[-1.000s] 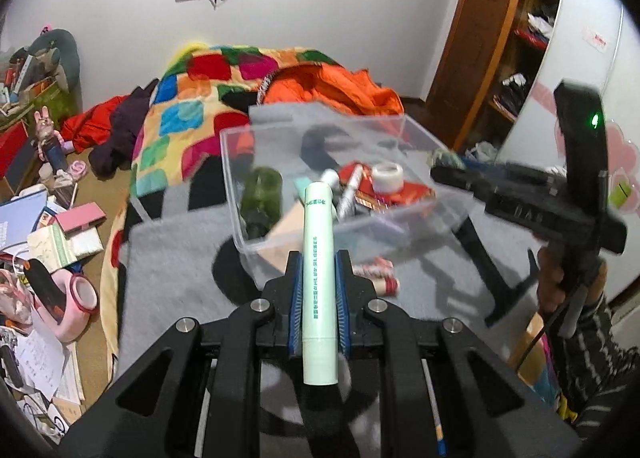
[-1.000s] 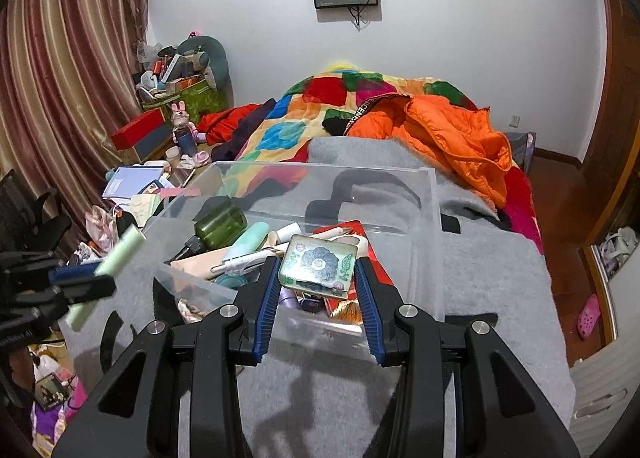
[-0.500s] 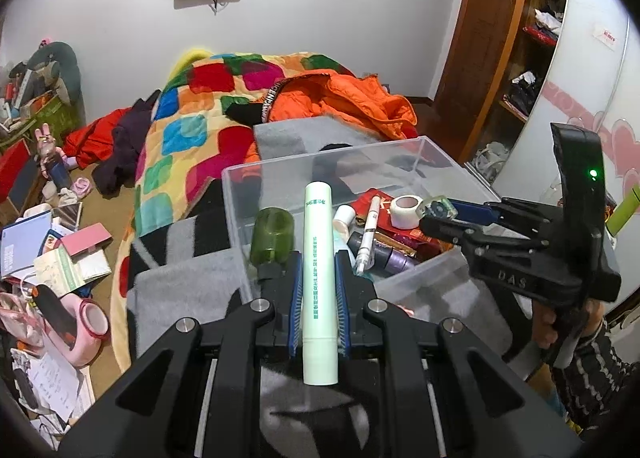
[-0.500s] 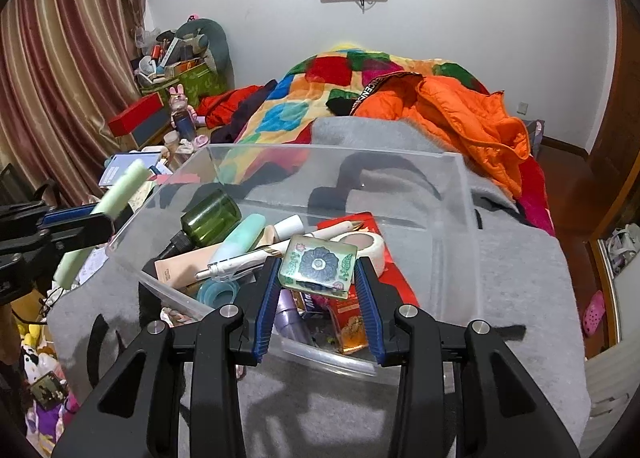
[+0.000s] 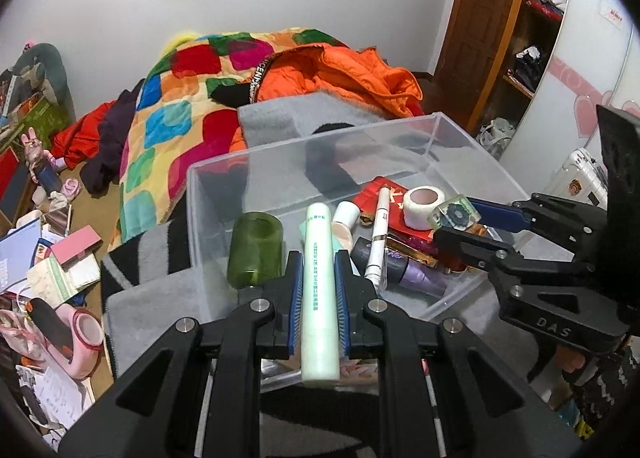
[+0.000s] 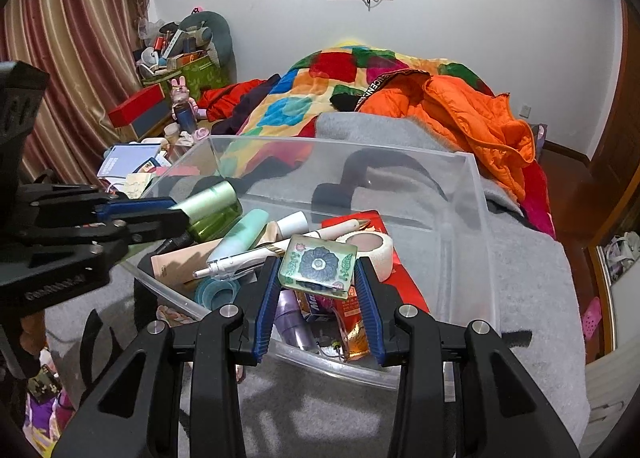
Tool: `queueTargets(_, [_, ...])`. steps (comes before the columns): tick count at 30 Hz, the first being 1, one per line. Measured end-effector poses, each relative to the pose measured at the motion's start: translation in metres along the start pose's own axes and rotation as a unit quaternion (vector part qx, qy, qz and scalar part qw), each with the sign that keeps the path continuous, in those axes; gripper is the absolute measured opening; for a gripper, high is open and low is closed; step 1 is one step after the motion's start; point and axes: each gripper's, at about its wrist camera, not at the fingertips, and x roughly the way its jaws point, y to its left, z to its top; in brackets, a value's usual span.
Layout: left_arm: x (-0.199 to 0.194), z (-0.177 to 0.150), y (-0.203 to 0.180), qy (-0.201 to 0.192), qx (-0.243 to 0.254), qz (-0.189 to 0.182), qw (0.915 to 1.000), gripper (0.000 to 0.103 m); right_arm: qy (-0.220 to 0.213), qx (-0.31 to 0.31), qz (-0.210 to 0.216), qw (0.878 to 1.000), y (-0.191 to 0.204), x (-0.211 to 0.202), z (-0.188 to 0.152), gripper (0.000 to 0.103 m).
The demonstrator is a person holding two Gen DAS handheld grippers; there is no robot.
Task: Organize objects
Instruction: 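Open both tools to drop the green tin and pale green tube into the box, then grasp the braided rope toy with the right tool while the left tool reaches toward the beige tube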
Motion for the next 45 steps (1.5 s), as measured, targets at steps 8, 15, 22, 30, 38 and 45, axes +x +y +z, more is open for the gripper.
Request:
queueTargets(8, [-0.007, 0.001, -0.009, -0.009, 0.011, -0.012, 0.9998, 0.016, 0.003, -0.002, -0.005, 1.000, 0.002, -0.002, 0.000, 0.036])
queueTargets(15, [-0.029, -0.004, -0.017, -0.029, 0.021, -0.011, 0.9993, 0.025, -0.006, -0.011, -0.012, 1.000, 0.005, -0.013, -0.003, 0.041])
queueTargets(22, [-0.053, -0.016, -0.018, -0.048, 0.021, 0.000, 0.9987, 0.042, -0.021, -0.014, -0.012, 1.000, 0.007, -0.032, -0.007, 0.042])
queueTargets(30, [-0.070, -0.043, -0.013, -0.053, 0.010, 0.004, 0.9986, 0.051, -0.032, -0.031, -0.006, 0.999, 0.018, -0.052, -0.021, 0.049])
queueTargets(38, [-0.060, -0.082, -0.004, -0.027, -0.011, 0.001, 0.9996, 0.057, 0.010, -0.062, 0.015, 0.998, 0.043, -0.032, -0.047, 0.049])
queueTargets(45, [-0.047, -0.110, 0.001, -0.003, -0.025, -0.009, 0.9997, 0.057, 0.051, -0.076, 0.039, 0.995, 0.061, 0.000, -0.050, 0.049])
